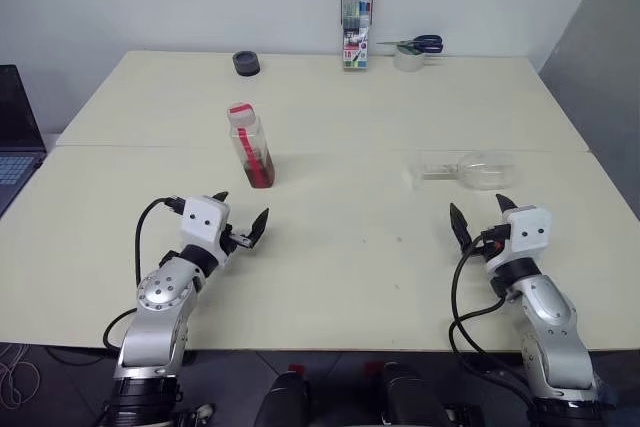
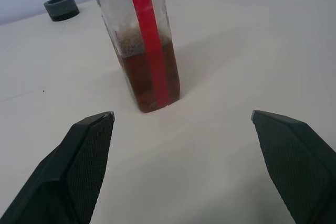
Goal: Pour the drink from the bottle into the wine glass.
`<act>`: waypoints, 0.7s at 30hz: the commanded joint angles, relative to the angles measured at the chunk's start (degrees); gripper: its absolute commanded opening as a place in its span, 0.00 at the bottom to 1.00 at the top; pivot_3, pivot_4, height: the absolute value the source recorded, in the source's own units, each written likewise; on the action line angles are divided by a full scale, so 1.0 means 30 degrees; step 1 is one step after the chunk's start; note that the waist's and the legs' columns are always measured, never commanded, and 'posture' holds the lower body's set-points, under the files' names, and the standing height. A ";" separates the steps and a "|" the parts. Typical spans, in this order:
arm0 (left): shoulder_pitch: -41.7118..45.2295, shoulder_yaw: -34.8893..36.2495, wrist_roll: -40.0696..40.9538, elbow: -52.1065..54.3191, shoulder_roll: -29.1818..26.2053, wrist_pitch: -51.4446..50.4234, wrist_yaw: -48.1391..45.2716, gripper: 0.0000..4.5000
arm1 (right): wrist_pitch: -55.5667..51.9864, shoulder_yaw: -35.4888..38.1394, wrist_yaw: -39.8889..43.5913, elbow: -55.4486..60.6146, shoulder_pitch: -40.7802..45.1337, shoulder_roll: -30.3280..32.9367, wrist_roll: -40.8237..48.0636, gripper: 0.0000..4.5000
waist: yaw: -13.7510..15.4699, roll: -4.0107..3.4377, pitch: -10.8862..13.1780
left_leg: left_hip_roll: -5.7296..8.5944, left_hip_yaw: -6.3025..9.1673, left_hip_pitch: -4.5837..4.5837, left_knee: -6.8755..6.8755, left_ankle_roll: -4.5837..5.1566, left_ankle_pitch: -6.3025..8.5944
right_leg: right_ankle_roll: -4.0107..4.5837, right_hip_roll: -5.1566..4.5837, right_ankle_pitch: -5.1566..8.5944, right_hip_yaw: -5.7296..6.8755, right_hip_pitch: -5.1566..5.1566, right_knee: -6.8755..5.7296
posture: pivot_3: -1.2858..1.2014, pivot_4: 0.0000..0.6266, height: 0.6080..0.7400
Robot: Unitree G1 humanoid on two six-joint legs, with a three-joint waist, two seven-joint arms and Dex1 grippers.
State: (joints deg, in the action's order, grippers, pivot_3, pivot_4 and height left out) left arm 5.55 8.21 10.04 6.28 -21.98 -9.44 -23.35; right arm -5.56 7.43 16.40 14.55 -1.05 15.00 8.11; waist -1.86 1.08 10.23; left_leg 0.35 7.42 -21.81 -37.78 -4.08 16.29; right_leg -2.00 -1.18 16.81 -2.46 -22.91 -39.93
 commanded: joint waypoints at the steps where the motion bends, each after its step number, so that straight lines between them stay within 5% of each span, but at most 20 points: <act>1: 0.0462 0.0512 0.0678 0.0329 0.0261 0.0540 -0.0006 0.99 | -0.0234 -0.0631 0.1619 0.1573 0.0315 0.0851 0.0776 1.00 | 0.0001 -0.0001 0.0000 | 0.0001 -0.0002 0.0000 0.0000 0.0001 0.0000 | 0.0000 -0.0002 0.0000 -0.0003 0.0000 0.0000 | 0.52 0.24 1.00; 10: 0.2137 0.0475 -0.0560 -0.0519 0.1450 -0.0194 0.3063 0.99 | -0.5886 -0.1770 0.5855 0.5180 0.1962 0.3885 0.5657 1.00 | 0.0015 0.0002 0.0002 | 0.0009 0.0037 0.0006 -0.0019 0.0001 0.0001 | -0.0002 -0.0001 0.0000 0.0030 0.0050 0.0028 | 0.52 0.24 1.00; 21: 0.4304 -0.0125 -0.0574 -0.1336 0.2032 -0.1266 0.3545 0.99 | -0.8827 -0.1922 0.7304 0.6263 0.4303 0.5772 0.8203 1.00 | 0.0041 0.0007 0.0004 | 0.0012 0.0062 0.0012 -0.0014 0.0002 0.0001 | -0.0005 -0.0001 -0.0001 0.0063 0.0103 0.0093 | 0.52 0.24 1.00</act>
State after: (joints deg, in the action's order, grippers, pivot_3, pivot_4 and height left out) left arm 17.16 7.70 8.61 1.66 -15.90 -13.43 -13.10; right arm -31.76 1.07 37.51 31.04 10.69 31.59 30.98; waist -1.73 1.10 10.24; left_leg 0.39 7.60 -21.78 -37.83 -4.08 16.30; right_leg -2.02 -1.19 16.81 -2.28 -22.60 -39.63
